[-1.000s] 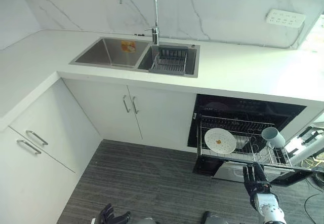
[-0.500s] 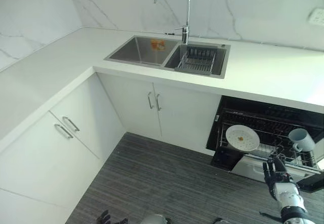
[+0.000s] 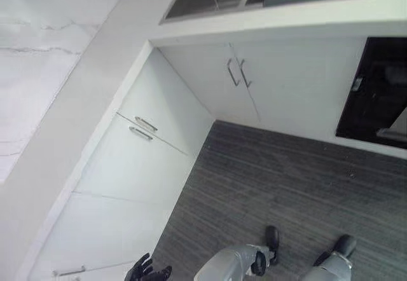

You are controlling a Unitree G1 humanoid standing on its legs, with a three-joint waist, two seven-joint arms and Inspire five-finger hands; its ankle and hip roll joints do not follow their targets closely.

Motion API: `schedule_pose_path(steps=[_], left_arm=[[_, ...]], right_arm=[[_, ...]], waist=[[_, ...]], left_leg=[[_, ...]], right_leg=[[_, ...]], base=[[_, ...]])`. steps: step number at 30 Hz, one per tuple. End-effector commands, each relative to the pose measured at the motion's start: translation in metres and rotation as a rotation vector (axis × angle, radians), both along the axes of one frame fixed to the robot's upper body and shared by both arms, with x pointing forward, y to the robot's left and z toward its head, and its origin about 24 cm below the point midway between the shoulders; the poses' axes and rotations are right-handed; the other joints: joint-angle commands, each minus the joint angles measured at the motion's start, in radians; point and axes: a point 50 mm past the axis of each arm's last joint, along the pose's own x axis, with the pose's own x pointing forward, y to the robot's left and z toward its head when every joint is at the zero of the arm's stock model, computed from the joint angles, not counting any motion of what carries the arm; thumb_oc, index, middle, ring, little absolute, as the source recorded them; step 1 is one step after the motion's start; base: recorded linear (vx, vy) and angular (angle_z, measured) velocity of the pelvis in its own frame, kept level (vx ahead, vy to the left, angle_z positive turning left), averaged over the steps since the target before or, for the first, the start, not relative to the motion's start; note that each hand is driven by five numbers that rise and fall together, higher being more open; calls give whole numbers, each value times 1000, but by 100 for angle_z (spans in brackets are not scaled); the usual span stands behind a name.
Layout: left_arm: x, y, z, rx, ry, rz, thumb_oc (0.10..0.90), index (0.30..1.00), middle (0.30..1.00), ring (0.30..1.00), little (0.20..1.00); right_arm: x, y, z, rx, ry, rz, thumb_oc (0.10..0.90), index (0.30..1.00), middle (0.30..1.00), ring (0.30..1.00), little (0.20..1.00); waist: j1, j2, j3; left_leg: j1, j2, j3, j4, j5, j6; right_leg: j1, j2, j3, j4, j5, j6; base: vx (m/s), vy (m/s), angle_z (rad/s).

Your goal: Place the dishes in the dishwasher.

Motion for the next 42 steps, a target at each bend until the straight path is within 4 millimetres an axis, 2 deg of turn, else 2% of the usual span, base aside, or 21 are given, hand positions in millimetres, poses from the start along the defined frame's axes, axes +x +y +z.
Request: schedule_pose_path(steps=[1, 2, 3, 4, 5, 9, 10, 11, 12, 14, 19, 25, 26, 27, 28, 29, 32, 36, 40, 41, 42], left_arm=[[10, 34, 14, 65, -77, 35, 800, 900, 900, 900, 900], [7, 34, 14, 55, -78, 36, 800, 900, 900, 900, 900], [7, 34, 14, 53, -78, 37, 800, 900, 900, 900, 900], [7, 34, 14, 45, -82, 39, 800, 900, 900, 900, 900], [7, 35, 15, 43, -84, 39, 800, 900, 900, 900, 900], [5, 33, 16, 17, -100, 14, 800, 900, 900, 900, 900], [5, 31, 16, 9, -103, 4, 800, 900, 900, 900, 900], [4, 31, 16, 4, -107, -1, 800, 900, 900, 900, 900], [4, 31, 16, 3, -108, 0, 800, 900, 900, 900, 900], [2, 31, 17, -1, -113, -1, 800, 900, 900, 900, 900], [2, 37, 21, -5, -136, -11, 800, 900, 900, 900, 900], [4, 39, 24, -7, -163, -25, 800, 900, 900, 900, 900], [4, 40, 25, -6, -167, -27, 800, 900, 900, 900, 900], [6, 42, 26, -5, -175, -28, 800, 900, 900, 900, 900], [6, 42, 27, -5, -178, -29, 800, 900, 900, 900, 900], [11, 44, 30, 1, -200, -40, 800, 900, 900, 900, 900], [17, 45, 34, 8, -231, -57, 800, 900, 900, 900, 900], [26, 43, 39, 9, -276, -72, 800, 900, 900, 900, 900], [38, 43, 46, 12, -323, -74, 800, 900, 900, 900, 900], [43, 42, 47, 12, -329, -77, 800, 900, 900, 900, 900], [46, 42, 48, 8, -330, -82, 800, 900, 900, 900, 900]], right_arm=[[14, 15, 31, -184, 4, 35, 400, 300, 300, 300, 300], [12, 15, 48, -248, -28, 21, 400, 300, 300, 300, 300], [11, 15, 52, -263, -35, 17, 400, 300, 300, 300, 300], [9, 15, 61, -301, -56, 3, 400, 300, 300, 300, 300], [7, 15, 66, -318, -67, -4, 400, 300, 300, 300, 300], [-1, 16, 92, -475, -127, -29, 400, 300, 300, 300, 300], [-3, 17, 98, -530, -126, -25, 400, 300, 300, 300, 300], [-6, 17, 103, -599, -124, -32, 400, 300, 300, 300, 300], [-6, 19, 105, -620, -128, -33, 400, 300, 300, 300, 300], [-7, 24, 111, -706, -144, -26, 400, 300, 300, 300, 300], [-9, 36, 123, -912, -182, -17, 400, 300, 300, 300, 300], [-7, 48, 124, -1054, -186, 13, 400, 300, 300, 300, 300], [-6, 49, 123, -1064, -184, 16, 414, 321, 321, 321, 321], [-3, 53, 119, -1088, -168, 35, 612, 618, 618, 618, 618], [-2, 53, 118, -1091, -163, 41, 770, 855, 855, 855, 855], [7, 60, 103, -1111, -132, 106, 800, 900, 900, 900, 900], [16, 67, 83, -1098, -117, 174, 800, 900, 900, 900, 900], [22, 75, 45, -1032, -122, 228, 800, 900, 900, 900, 900], [29, 94, -14, -929, -52, 303, 800, 900, 900, 900, 900], [30, 100, -33, -893, -24, 324, 800, 900, 900, 900, 900], [29, 110, -61, -844, 15, 361, 800, 900, 900, 900, 900]], waist=[[46, -51, 6], [45, -42, 14], [47, -43, 9], [44, -37, 16], [46, -40, 10], [47, -35, 11], [49, -38, 3], [47, -37, 6], [49, -40, 1], [46, -43, 3], [48, -66, 2], [48, -82, 5], [48, -85, 5], [49, -95, 4], [48, -97, 5], [48, -117, 6], [46, -142, 9], [37, -175, 5], [22, -218, -1], [16, -231, -4], [8, -250, -8]], left_leg=[[40, 130, -58, 123, -213, -180], [16, 133, -47, 123, -194, -180], [21, 133, -54, 123, -206, -185], [7, 137, -43, 123, -190, -183], [14, 137, -52, 123, -202, -188], [-4, 142, -47, 123, -183, -189], [6, 139, -60, 123, -198, -193], [-4, 140, -55, 123, -183, -189], [5, 139, -64, 123, -197, -193], [-6, 143, -57, 123, -182, -189], [-10, 151, -61, 123, -180, -189], [-12, 156, -57, 123, -180, -186], [-12, 157, -56, 123, -181, -185], [-12, 159, -54, 123, -182, -183], [-12, 159, -54, 123, -182, -183], [-7, 165, -49, 123, -187, -178], [4, 174, -44, 123, -195, -173], [24, 186, -36, 123, -207, -164], [46, 204, -27, 123, -218, -152], [51, 210, -23, 123, -222, -148], [61, 219, -15, 123, -228, -144]], right_leg=[[21, 34, 88, -44, -94, 89], [6, 33, 80, -44, -82, 77], [13, 36, 94, -44, -105, 88], [0, 35, 83, -44, -87, 78], [6, 39, 98, -44, -111, 89], [-14, 43, 91, -44, -95, 78], [-9, 50, 109, -44, -118, 89], [-21, 52, 99, -44, -97, 78], [-13, 56, 114, -44, -118, 88], [-27, 59, 105, -44, -94, 76], [-27, 74, 111, -44, -96, 75], [-20, 83, 109, -44, -96, 77], [-20, 84, 109, -44, -96, 77], [-18, 86, 109, -44, -95, 79], [-18, 87, 110, -44, -95, 80], [-11, 90, 108, -44, -92, 84], [-2, 95, 104, -44, -85, 86], [16, 102, 100, -44, -77, 87], [43, 113, 93, -44, -68, 87], [52, 118, 91, -44, -69, 86], [68, 123, 85, -44, -70, 83]], base=[[-61, 29, -5], [21, 21, -7], [-53, 30, -6], [108, 5, 1], [-61, 19, -2], [9, -6, -3], [19, -10, -4], [101, -17, -8], [2, -13, -8], [-50, -13, -11], [-59, -36, -4], [-57, -13, -4], [-88, -21, -3], [-55, -15, -2], [-102, -29, -3], [-91, -29, -4], [-69, -22, -4], [-38, 7, -5], [-11, -7, -4], [-1, -43, -14], [12, -48, -14]])
